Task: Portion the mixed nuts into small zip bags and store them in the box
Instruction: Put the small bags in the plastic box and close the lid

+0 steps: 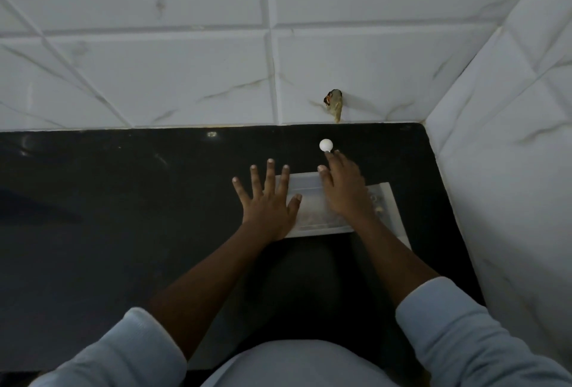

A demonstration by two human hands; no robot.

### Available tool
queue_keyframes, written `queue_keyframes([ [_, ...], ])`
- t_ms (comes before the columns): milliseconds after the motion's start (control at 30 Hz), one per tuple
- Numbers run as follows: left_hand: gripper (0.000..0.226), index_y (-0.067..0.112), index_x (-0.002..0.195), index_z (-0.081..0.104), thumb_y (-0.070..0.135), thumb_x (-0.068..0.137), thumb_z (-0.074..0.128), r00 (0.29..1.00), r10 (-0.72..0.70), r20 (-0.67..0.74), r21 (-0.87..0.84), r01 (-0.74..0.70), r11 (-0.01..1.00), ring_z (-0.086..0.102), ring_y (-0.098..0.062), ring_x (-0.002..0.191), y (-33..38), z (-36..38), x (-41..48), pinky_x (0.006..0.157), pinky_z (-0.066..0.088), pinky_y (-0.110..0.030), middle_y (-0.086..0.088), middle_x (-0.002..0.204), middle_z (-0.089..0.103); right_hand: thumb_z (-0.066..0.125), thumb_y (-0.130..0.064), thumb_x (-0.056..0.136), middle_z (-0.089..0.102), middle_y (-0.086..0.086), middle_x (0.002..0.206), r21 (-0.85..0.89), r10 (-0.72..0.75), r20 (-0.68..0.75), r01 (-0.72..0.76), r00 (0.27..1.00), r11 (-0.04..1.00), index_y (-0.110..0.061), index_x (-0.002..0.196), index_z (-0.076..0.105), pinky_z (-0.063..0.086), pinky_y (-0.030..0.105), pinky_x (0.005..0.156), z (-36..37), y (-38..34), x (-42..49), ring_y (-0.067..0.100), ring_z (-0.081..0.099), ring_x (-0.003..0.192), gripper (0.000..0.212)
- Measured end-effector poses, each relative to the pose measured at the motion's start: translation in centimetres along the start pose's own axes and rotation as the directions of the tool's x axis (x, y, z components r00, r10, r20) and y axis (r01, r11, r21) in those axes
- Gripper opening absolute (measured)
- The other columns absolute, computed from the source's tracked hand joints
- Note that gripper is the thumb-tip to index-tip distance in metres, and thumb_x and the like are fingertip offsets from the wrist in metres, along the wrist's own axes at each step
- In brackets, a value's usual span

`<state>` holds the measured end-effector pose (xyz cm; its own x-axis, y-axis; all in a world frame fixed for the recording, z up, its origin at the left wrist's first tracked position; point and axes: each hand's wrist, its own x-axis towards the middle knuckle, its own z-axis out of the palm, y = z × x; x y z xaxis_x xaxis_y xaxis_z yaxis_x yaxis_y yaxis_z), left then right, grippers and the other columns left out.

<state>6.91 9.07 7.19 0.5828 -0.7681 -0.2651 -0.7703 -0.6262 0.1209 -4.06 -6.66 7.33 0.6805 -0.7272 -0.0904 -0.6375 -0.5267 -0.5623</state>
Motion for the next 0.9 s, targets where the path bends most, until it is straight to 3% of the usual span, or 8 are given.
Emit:
queue_keyframes([
  [100,0.076,0.029,0.16,-0.016,0.067,0.099,0.008,0.995,0.061,-0.076,-0.004,-0.062,0.998,-0.028,-0.038,0.151,1.3,-0.5,0.1,0.113,-0.011,-0.074,-0.008,0.167,-0.027,0.049,-0.029,0.107,0.065,-0.004,0.102,0.52,0.307,-0.241,-0.144,0.921,0.842,-0.026,0.112,0.064,0.058,0.043,0.091,-1.0,0.5,-1.2,0.005,0.062,0.092,0.016],
  [167,0.075,0.03,0.161,-0.012,0.066,0.1,0.01,0.97,0.183,-0.158,-0.015,-0.188,0.982,-0.026,-0.034,0.152,3.0,-1.0,0.7,0.116,-0.01,-0.071,-0.006,0.167,-0.025,0.05,-0.03,0.107,0.067,-0.002,0.095,0.672,0.525,-0.225,-0.259,0.821,0.694,-0.024,0.102,0.065,0.059,0.043,0.089,-1.6,1.3,-1.9,0.01,0.065,0.087,0.017],
  [267,0.076,0.03,0.162,-0.009,0.068,0.1,0.011,0.948,0.268,-0.175,-0.005,-0.273,0.962,-0.023,-0.031,0.154,4.7,-0.4,1.6,0.118,-0.01,-0.068,-0.004,0.169,-0.022,0.045,-0.042,0.107,0.072,0.005,0.102,0.711,0.657,0.122,-0.527,0.744,0.464,-0.02,0.105,0.066,0.057,0.043,0.09,-2.1,2.7,-2.2,0.021,0.07,0.096,0.031],
  [333,0.078,0.032,0.162,-0.009,0.073,0.098,0.011,0.958,0.267,-0.107,0.002,-0.268,0.963,-0.015,-0.032,0.156,4.8,0.5,1.9,0.117,-0.008,-0.069,-0.003,0.17,-0.015,0.041,-0.053,0.106,0.075,0.008,0.105,0.626,0.626,0.419,-0.709,0.658,0.326,-0.02,0.11,0.067,0.057,0.048,0.093,-2.5,3.0,-2.4,0.025,0.072,0.099,0.042],
  [400,0.079,0.033,0.161,-0.009,0.075,0.097,0.011,0.961,0.266,-0.071,-0.001,-0.267,0.964,-0.009,-0.033,0.157,4.6,1.1,2.1,0.117,-0.008,-0.07,-0.003,0.171,-0.01,0.043,-0.057,0.104,0.075,0.011,0.111,0.6,0.565,0.551,-0.762,0.614,0.244,-0.022,0.117,0.068,0.057,0.052,0.095,-3.0,3.2,-2.7,0.029,0.072,0.103,0.045],
  [633,0.08,0.034,0.161,-0.009,0.077,0.096,0.012,0.958,0.277,-0.079,-0.006,-0.279,0.96,-0.008,-0.034,0.157,4.7,0.9,2.3,0.117,-0.007,-0.07,-0.003,0.171,-0.01,0.045,-0.062,0.101,0.072,0.01,0.114,0.564,0.569,0.457,-0.718,0.683,0.409,-0.015,0.122,0.067,0.053,0.046,0.098,-6.5,2.3,-2.4,0.025,0.069,0.106,0.056],
  [800,0.081,0.034,0.161,-0.009,0.077,0.096,0.012,0.957,0.278,-0.088,-0.008,-0.28,0.96,-0.006,-0.035,0.156,4.6,1.2,2.3,0.117,-0.006,-0.07,-0.004,0.171,-0.008,0.048,-0.068,0.097,0.07,0.007,0.11,0.491,0.571,0.438,-0.717,0.694,0.495,-0.016,0.127,0.061,0.052,0.036,0.077,-7.6,0.6,-2.5,0.021,0.069,0.098,0.061],
  [900,0.08,0.033,0.161,-0.01,0.076,0.096,0.009,0.955,0.277,-0.107,0.01,-0.277,0.961,-0.005,-0.036,0.157,4.9,1.3,2.4,0.117,-0.006,-0.071,-0.005,0.171,-0.008,0.047,-0.073,0.095,0.067,0.007,0.114,0.482,0.565,0.411,-0.696,0.716,0.532,-0.017,0.13,0.06,0.052,0.04,0.085,-6.5,-0.7,-2.9,0.023,0.066,0.101,0.067],
])
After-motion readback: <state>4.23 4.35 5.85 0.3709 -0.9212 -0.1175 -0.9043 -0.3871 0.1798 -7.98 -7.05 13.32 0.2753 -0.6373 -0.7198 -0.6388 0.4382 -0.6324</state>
